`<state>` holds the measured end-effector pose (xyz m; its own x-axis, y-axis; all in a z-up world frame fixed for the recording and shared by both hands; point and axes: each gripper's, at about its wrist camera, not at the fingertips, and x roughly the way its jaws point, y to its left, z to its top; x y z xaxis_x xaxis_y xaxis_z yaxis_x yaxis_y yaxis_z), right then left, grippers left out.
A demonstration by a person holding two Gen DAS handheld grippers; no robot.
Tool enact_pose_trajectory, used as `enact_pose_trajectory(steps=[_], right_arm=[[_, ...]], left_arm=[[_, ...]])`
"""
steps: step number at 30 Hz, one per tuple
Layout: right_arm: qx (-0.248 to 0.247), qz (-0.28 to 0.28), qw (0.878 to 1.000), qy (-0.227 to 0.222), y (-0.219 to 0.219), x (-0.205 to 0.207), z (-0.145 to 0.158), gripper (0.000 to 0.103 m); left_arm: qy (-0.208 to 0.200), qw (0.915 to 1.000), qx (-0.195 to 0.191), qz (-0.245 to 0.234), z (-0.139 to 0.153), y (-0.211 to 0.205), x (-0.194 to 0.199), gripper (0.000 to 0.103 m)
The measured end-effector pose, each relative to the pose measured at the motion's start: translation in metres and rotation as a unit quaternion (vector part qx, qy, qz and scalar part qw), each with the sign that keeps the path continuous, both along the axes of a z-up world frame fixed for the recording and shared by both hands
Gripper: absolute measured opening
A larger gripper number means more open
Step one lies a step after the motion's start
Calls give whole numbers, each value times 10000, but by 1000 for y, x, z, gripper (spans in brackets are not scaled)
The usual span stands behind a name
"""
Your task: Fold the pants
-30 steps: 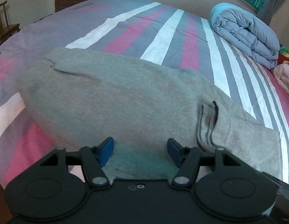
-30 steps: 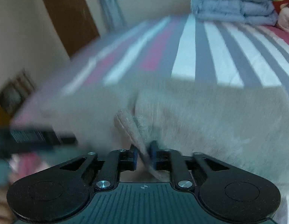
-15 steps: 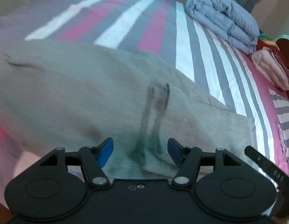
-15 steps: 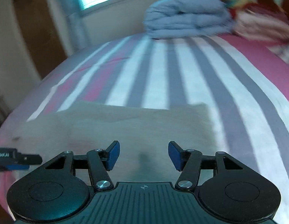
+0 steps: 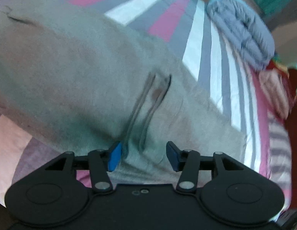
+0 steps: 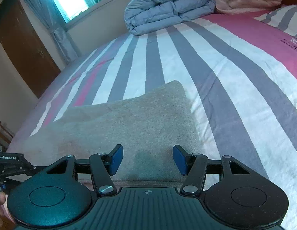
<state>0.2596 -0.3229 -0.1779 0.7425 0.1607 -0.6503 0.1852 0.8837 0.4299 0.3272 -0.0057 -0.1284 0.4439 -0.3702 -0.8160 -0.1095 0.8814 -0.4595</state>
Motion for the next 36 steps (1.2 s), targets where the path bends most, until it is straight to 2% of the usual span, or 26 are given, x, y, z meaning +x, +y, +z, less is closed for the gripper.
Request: enact_pose_trajectory(steps=[3,5,7,9,12,14,15,18,20,23,24,27,28,33,36], right_arm=[[84,-36,10000,-14,-1,-1,-1,58],[94,-28,9999,-29,-2,-2,-2,58],[106,-19,9999,-33,-3,-4,-4,58],[132,-34,9999,-25,-4,-3,-4,58],[157,-43,9999,-33,-5,-4,-4,58],[152,-38,9999,-33,-6,-4,-4,58],[153,-47,9999,-34,-6,-5,-5,58],[153,-58,9999,-26,-6,-5,-4,58],[128,-49,9999,-19,-6,-5,-3,58],[86,5,10000,-42,-2,-5,0,58],[88,39,9999,-71,0,-6,2,58],[-88,194,9998,-57,10,-4,1,58],[-162,249,9996,-22,13,-3,-1,58],[-550,526,9970,114,22,1,-5,58],[-401,431,9982,51,18,1,-4,58]], left_arm=[[-265,9996,60,-119,13,-5,-2,41],[-145,9996,-36,-248,12,-10,1,41],[29,9997,55,-236,5,-14,3,41],[138,9997,-69,-170,-3,-13,3,41],[168,9994,-256,-135,-9,-13,3,30],[129,9994,-284,-126,-12,-14,3,12],[89,9994,-333,-79,-13,-10,0,0],[-387,9989,-268,80,1,-7,-11,0],[-790,9966,-202,75,16,-5,-23,0],[-1175,9930,-72,34,27,2,-41,0],[-1112,9938,9,-6,20,3,-42,0],[-552,9982,126,211,-23,11,-43,0],[-619,9977,178,225,-28,10,-46,0],[-806,9955,498,76,-6,3,-49,6],[-926,9934,594,308,10,20,-49,23]])
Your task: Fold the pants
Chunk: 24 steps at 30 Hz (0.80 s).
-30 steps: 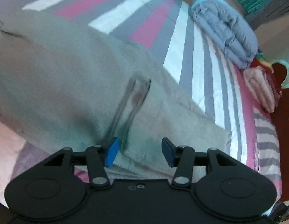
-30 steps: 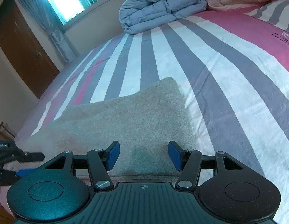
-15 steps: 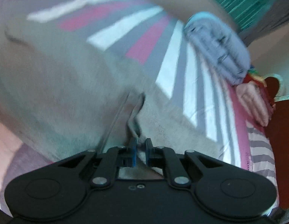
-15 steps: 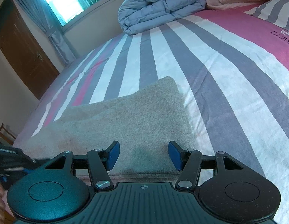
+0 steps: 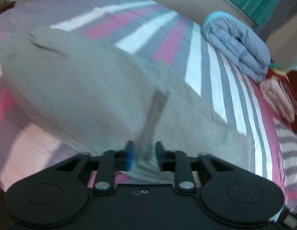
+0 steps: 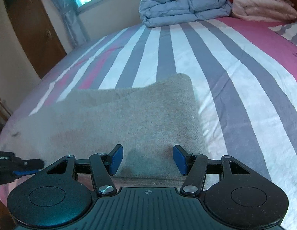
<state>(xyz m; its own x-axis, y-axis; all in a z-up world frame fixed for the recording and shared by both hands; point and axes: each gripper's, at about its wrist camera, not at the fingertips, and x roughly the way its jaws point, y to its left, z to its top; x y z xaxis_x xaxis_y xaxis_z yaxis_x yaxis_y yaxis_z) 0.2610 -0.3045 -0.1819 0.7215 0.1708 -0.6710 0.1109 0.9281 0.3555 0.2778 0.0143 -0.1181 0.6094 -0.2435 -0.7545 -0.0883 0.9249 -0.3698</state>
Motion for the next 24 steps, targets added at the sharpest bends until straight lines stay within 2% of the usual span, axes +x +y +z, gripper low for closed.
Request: enact_pose_trajectory(steps=[4,6,9,12,14,16,18,20,22,24], right_arm=[[-59,142,9998,113,7,6,-5,58],[-136,280,9995,108,13,7,-6,67],[-119,500,9986,150,22,12,-7,70],[-149,654,9977,123,33,12,-8,70],[-107,604,9981,108,35,11,-10,70],[-85,551,9984,100,36,11,-11,70],[-113,546,9984,111,36,12,-11,70],[-90,528,9985,116,36,13,-11,70],[-8,475,9988,120,33,13,-12,70],[33,433,9990,139,32,14,-12,70]], left_arm=[[59,9989,120,455,10,33,8,34],[145,9967,204,769,11,56,7,37],[250,9886,158,1477,11,94,3,42],[316,9762,160,2142,8,134,0,58],[290,9689,-55,2456,0,158,-1,59],[333,9675,-264,2492,-10,176,5,59],[441,9646,-712,2499,-23,189,11,59],[505,9581,-1251,2528,-38,201,15,59],[468,9522,-1640,2533,-51,209,18,66],[367,9510,-1781,2501,-58,211,22,69]])
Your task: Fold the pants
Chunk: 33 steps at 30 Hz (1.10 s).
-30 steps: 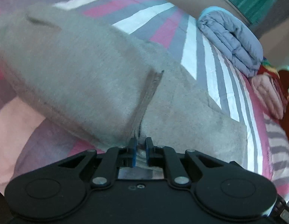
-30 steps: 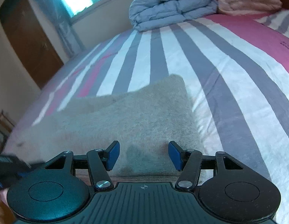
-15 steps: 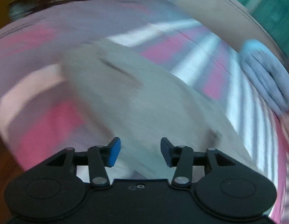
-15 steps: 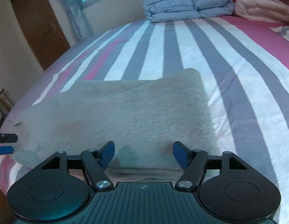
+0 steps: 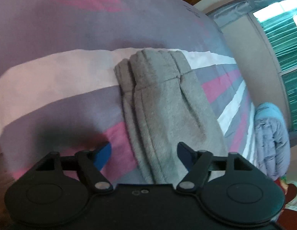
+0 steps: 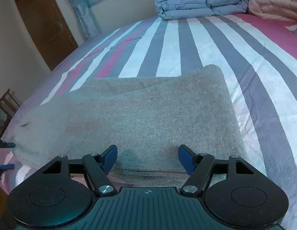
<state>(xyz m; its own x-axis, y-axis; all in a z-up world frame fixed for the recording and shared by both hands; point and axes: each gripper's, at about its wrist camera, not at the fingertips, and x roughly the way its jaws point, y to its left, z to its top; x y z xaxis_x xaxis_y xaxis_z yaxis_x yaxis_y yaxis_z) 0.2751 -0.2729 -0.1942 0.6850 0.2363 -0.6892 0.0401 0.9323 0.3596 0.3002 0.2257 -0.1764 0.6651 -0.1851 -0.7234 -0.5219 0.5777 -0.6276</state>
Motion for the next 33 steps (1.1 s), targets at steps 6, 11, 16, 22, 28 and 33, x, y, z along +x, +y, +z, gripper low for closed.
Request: enact_pose_trajectory(steps=[6,11,16,22,28,33], right_arm=[[-130,-2,9999,3,6,0,0,72],[-184,-15,9998,-20,9,1,-2,75],[-255,29,9996,-87,12,0,-5,79],[-367,-30,9993,-98,17,1,-4,79],[-675,276,9969,-295,42,7,13,79],[-742,673,9947,-238,83,25,3,79]], left_arm=[[-511,9958,-759,75,-24,9,19,57],[-851,9908,-1050,89,-38,11,26,57],[-1188,9780,-1648,471,-60,18,26,23],[-1226,9839,-1247,373,-49,9,19,8],[-1787,9816,-629,-258,11,-18,20,8],[-2264,9680,71,-1083,68,-66,18,8]])
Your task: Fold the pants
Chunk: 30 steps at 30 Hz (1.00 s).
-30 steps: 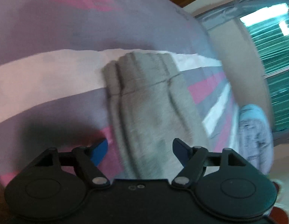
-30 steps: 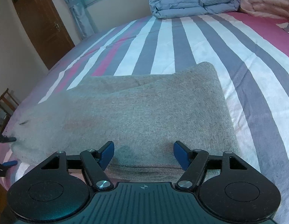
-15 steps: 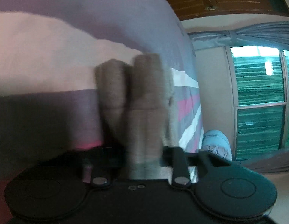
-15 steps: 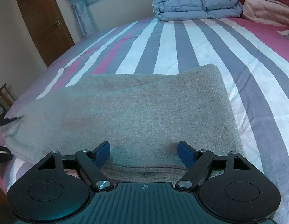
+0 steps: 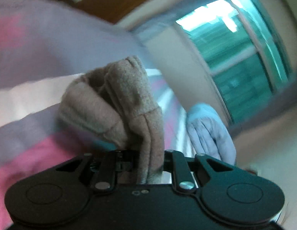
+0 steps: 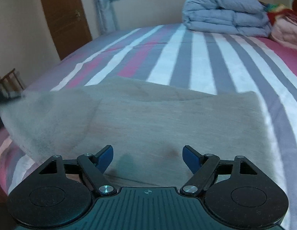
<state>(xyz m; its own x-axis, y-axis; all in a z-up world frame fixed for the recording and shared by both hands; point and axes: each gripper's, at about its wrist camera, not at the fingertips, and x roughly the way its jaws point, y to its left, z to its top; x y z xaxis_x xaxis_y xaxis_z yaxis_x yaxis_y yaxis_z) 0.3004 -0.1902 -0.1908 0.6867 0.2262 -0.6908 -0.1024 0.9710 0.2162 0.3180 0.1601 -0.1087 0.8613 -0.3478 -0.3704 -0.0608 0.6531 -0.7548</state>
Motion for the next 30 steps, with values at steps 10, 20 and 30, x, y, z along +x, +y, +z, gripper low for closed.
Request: enact_pose_trajectory(steps=[10,20,30], right_arm=[[-129,-17,9999,78,-10,3,-2,82],[490,-1647,9850,140,-179,-47,9,82],[2774,-1667,9459,215,-215,-44,16,82]], left_arm=[[-431,9647,1629,-2024,50,-175,-11,8],[-112,8524,3731,-3661,-36,-336,-62,16],[-465,8526,3946,-3394,0,-297,-90,70]])
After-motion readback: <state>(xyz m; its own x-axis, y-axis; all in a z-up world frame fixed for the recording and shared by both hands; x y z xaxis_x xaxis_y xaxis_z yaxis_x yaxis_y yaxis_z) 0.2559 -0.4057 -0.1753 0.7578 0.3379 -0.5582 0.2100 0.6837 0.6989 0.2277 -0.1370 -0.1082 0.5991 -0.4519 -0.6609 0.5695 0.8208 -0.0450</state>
